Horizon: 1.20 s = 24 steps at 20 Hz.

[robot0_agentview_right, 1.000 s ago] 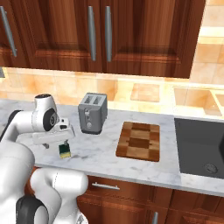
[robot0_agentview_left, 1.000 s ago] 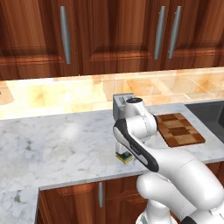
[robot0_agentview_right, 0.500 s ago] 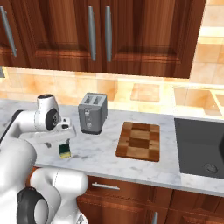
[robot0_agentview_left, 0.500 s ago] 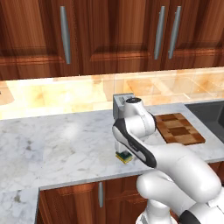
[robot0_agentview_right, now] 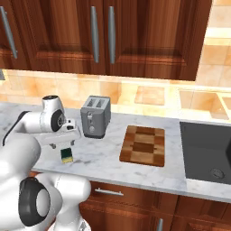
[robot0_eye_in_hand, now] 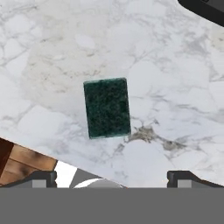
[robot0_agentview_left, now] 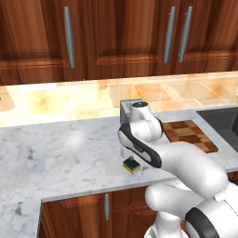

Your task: Pick up the sponge from the counter and clean the cutting board by briefly scrubbing or pressing down on the cutting board. Once finished, release the sponge.

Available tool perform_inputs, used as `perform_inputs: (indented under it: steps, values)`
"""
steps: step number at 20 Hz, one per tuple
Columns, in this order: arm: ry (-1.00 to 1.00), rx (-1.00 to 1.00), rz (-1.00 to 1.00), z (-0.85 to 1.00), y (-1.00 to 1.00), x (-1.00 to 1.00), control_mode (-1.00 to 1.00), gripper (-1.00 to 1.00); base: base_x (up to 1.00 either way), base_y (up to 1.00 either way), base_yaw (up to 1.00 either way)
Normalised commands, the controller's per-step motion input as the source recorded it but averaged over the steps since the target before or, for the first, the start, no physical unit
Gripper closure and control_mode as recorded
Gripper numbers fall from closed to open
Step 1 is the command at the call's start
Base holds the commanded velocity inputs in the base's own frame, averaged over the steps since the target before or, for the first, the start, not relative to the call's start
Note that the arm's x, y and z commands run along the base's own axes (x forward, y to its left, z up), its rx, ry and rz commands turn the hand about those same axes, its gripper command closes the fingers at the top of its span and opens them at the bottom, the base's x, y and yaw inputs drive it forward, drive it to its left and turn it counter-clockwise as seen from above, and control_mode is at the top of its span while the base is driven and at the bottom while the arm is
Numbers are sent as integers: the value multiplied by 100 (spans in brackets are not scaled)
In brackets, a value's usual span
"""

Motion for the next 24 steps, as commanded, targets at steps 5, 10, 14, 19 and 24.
perform_inputs:
  steps: [5, 10, 14, 19, 24]
  values:
    - [0, -1, 0, -26, 10, 19, -100, -100, 0, 0, 0]
    - [0, -3, 0, -29, 13, 15, -100, -100, 0, 0, 0]
    - [0, -1, 0, -21, 12, 8, -100, -100, 0, 0, 0]
    - [1, -1, 0, -19, 17, 7, -100, -100, 0, 0, 0]
    - [0, 0, 0, -7, 1, 4, -100, -100, 0, 0, 0]
